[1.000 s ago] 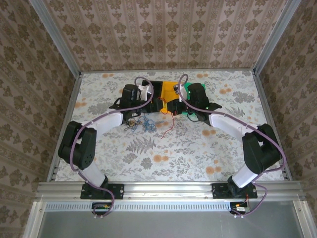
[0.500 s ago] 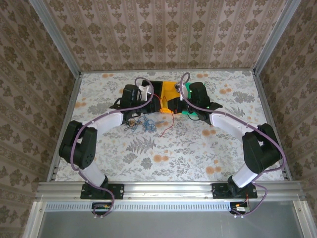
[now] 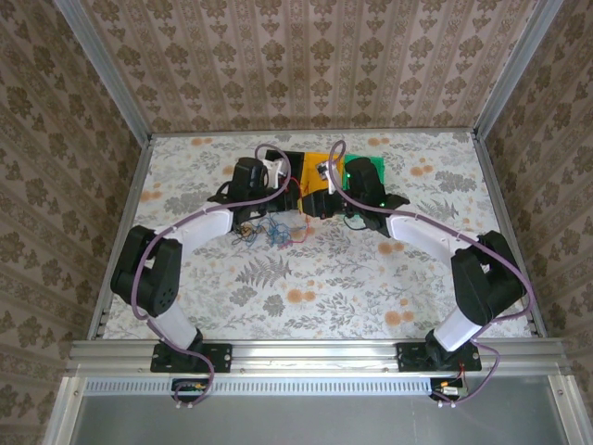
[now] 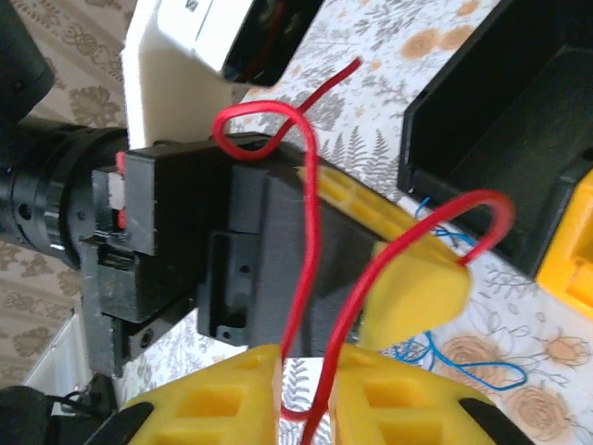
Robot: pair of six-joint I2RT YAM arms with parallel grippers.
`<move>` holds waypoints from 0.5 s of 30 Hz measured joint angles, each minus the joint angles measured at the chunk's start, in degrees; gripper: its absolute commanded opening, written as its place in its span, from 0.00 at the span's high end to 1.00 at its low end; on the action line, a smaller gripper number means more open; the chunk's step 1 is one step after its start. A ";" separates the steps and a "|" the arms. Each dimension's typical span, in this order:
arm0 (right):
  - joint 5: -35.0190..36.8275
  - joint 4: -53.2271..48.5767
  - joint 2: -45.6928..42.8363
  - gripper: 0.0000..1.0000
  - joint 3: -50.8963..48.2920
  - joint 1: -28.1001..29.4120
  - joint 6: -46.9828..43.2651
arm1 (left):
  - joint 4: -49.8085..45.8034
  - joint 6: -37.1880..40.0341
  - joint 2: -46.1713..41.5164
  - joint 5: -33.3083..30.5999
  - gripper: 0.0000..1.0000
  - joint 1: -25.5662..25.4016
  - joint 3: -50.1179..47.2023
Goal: Untangle the cables
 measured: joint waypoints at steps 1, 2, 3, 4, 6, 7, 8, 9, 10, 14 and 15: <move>-0.20 0.02 0.04 0.69 0.00 0.17 0.00 | -0.09 0.11 0.00 -0.13 0.96 -0.04 0.11; -0.39 0.02 0.07 0.69 0.00 0.42 0.09 | -0.13 0.15 0.00 -0.15 0.96 -0.04 0.20; -0.42 0.02 0.13 0.69 0.00 0.66 0.13 | -0.20 0.17 0.00 -0.28 0.96 -0.04 0.28; -0.42 0.02 0.17 0.69 0.00 0.76 0.13 | -0.33 0.20 0.00 -0.33 0.96 -0.04 0.31; -0.39 0.02 0.37 0.71 0.02 1.03 0.11 | -0.61 0.39 0.00 -0.35 0.96 -0.04 0.39; -0.39 0.00 0.48 0.73 0.02 1.09 0.11 | -0.66 0.52 0.00 -0.37 0.96 -0.04 0.39; -0.37 -0.07 0.66 0.77 0.11 1.16 0.11 | -0.74 0.61 0.00 -0.48 0.96 -0.09 0.39; -0.33 -0.13 0.83 0.82 0.26 1.22 0.07 | -0.83 0.72 0.00 -0.57 0.96 -0.17 0.42; -0.20 -0.20 1.05 0.87 0.50 1.22 0.02 | -0.87 0.79 0.00 -0.68 0.96 -0.28 0.42; 1.64 -0.74 1.31 0.99 0.85 1.25 -0.02 | -1.03 0.90 0.00 -1.68 1.00 -0.42 0.39; 2.58 -1.01 1.31 1.00 0.85 1.20 -0.22 | -1.05 0.98 0.00 -2.08 1.00 -0.42 0.39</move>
